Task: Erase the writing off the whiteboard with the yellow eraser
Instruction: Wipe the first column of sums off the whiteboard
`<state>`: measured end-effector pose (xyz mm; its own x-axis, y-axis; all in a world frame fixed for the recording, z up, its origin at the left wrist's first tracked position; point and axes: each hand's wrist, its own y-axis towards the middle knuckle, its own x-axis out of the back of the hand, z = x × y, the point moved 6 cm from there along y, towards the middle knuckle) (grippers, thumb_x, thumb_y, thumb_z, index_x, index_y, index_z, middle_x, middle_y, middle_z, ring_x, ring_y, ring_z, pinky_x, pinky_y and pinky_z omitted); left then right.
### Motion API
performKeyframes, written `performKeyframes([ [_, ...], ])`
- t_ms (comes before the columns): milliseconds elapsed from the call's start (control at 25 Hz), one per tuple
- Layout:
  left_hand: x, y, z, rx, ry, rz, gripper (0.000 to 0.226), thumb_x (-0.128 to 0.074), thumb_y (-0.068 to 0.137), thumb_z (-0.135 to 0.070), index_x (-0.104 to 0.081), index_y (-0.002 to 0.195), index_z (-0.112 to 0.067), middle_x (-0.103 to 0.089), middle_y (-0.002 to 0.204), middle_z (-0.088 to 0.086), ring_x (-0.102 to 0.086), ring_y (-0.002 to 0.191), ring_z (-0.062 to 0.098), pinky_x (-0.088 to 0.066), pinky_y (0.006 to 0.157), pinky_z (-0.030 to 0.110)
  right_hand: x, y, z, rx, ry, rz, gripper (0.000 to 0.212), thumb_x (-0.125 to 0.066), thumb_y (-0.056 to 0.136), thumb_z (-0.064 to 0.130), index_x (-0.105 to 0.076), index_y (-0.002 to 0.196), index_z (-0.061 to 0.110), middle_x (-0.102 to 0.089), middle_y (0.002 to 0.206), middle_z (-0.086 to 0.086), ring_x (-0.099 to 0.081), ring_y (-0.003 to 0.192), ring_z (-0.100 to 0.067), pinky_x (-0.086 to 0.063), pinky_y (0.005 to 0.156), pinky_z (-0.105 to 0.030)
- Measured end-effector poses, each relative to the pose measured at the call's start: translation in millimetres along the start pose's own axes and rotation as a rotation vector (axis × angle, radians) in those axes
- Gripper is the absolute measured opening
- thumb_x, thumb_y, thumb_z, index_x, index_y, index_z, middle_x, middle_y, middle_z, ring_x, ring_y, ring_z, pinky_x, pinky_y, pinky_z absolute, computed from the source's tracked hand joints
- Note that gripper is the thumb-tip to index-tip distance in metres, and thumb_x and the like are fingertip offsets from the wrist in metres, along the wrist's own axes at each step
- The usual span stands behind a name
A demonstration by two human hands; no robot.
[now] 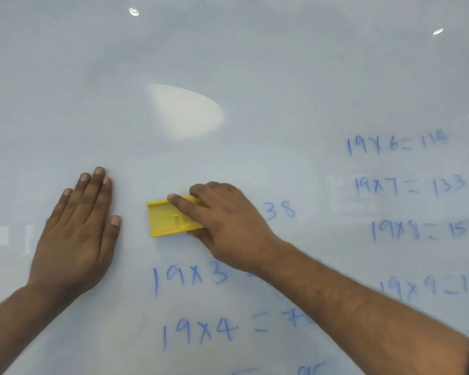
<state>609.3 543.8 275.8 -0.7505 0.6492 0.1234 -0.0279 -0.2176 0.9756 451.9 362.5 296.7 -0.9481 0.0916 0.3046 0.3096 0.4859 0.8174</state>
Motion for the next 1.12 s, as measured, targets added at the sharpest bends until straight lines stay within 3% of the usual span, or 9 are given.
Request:
performKeyframes([
  [280, -2.8, -4.3, 4.6, 0.036, -0.017, 0.004, 0.062, -0.018, 0.105, -0.043, -0.007, 0.163, -0.022, -0.005, 0.172, -0.005, -0.006, 0.159, 0.017, -0.002, 0.128, 0.033, 0.3, 18.1, -7.4, -0.105, 0.049, -0.08, 0.06, -0.069, 0.083, 0.023, -0.051, 0.14, 0.015, -0.056, 0.122, -0.011, -0.05, 0.11, -0.032, -0.034, 0.094, -0.041],
  [600, 1.5, -7.1, 2.0, 0.063, -0.007, -0.003, 0.062, -0.019, 0.106, -0.04, -0.009, 0.163, -0.019, -0.007, 0.172, -0.001, -0.006, 0.159, 0.018, -0.002, 0.128, 0.033, -9.5, -17.9, 1.1, 0.083, 0.011, -0.005, 0.061, -0.069, 0.085, 0.026, -0.048, 0.141, 0.016, -0.056, 0.126, -0.012, -0.052, 0.111, -0.032, -0.037, 0.096, -0.042],
  [840, 1.6, -8.2, 1.4, 0.03, -0.014, -0.027, 0.061, -0.019, 0.106, -0.039, -0.01, 0.163, -0.016, -0.008, 0.172, 0.001, -0.007, 0.159, 0.02, -0.004, 0.129, 0.036, 5.7, 10.2, -15.7, -0.114, 0.015, -0.079, 0.061, -0.069, 0.085, 0.027, -0.049, 0.141, 0.015, -0.056, 0.121, -0.012, -0.052, 0.109, -0.032, -0.036, 0.093, -0.041],
  [1120, 2.8, -9.8, 0.0, -0.003, -0.016, -0.047, 0.062, -0.023, 0.106, -0.035, -0.015, 0.162, -0.01, -0.012, 0.171, 0.005, -0.01, 0.158, 0.022, -0.007, 0.129, 0.04, -23.0, 7.5, 32.6, -0.149, -0.006, -0.155, 0.061, -0.06, 0.087, 0.055, -0.054, 0.136, 0.02, -0.057, 0.115, -0.007, -0.052, 0.104, -0.028, -0.039, 0.09, -0.041],
])
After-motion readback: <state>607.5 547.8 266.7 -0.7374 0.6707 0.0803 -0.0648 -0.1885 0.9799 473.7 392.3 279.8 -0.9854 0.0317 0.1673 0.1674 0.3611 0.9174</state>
